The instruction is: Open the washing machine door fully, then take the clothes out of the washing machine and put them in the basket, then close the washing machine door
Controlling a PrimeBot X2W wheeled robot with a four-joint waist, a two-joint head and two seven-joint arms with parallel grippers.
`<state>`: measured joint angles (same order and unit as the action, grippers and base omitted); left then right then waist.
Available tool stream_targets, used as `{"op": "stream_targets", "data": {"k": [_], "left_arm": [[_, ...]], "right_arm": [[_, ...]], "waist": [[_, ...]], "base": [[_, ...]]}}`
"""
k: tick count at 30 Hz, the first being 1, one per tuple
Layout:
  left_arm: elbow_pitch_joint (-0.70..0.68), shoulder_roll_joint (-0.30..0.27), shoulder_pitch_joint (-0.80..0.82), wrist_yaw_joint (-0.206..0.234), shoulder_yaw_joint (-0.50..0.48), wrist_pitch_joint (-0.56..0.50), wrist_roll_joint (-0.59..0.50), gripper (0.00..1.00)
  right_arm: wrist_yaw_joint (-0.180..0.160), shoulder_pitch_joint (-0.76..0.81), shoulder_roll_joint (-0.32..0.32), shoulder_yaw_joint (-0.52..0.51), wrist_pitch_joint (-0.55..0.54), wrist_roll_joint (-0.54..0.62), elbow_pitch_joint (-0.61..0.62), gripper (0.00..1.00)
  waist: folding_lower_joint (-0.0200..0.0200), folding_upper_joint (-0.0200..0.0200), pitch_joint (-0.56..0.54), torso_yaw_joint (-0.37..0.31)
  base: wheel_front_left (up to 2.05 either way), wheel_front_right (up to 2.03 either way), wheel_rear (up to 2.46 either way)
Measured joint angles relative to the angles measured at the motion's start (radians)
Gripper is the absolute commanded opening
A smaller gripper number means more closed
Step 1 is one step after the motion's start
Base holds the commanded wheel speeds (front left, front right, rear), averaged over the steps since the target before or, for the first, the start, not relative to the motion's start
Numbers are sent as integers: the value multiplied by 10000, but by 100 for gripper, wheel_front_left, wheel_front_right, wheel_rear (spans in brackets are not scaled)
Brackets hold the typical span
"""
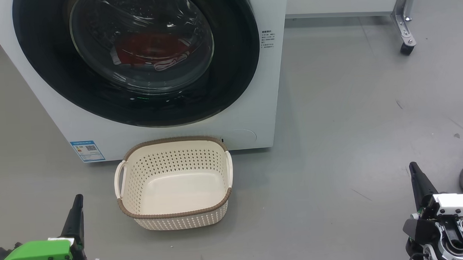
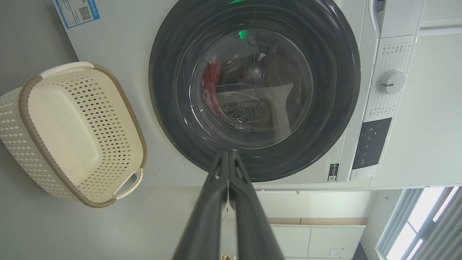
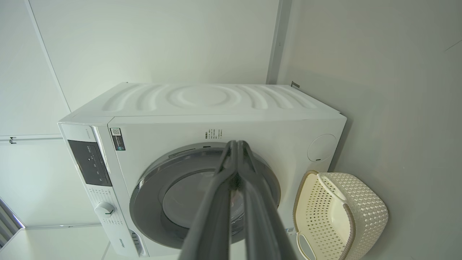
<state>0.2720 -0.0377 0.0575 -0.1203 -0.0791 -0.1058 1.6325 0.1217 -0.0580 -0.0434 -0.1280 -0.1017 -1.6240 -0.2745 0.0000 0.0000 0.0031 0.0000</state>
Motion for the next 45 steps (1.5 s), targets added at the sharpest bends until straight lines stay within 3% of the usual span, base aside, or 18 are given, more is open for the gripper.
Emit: {"op": "stream_targets", "data": {"k": [9, 10, 15, 29, 45], "left_arm": [[178, 44, -84, 10, 21, 2, 21, 0], [284, 98, -183, 10, 38, 4, 31, 100], [779, 324, -655, 12, 128, 13, 31, 100], [531, 328, -652, 12, 280, 305, -73, 100], [148, -198, -517, 10, 953, 999, -2266, 100]], "right_arm": [[-10, 105, 69, 8, 2, -2, -157, 0], [-10, 220, 130, 12, 2, -2, -265, 100], [-12, 780, 401, 35, 6, -2, -748, 100], [-10, 819, 389, 132, 330, 368, -470, 100], [-111, 802, -194, 754, 966, 2627, -12, 100]], "waist": [[0, 0, 0, 0], [0, 0, 0, 0], [0, 0, -1, 0], [0, 0, -3, -12], [0, 0, 3, -19]], "base": [[0, 0, 0], [0, 0, 0], [0, 0, 0], [0, 0, 0], [0, 0, 0]]}}
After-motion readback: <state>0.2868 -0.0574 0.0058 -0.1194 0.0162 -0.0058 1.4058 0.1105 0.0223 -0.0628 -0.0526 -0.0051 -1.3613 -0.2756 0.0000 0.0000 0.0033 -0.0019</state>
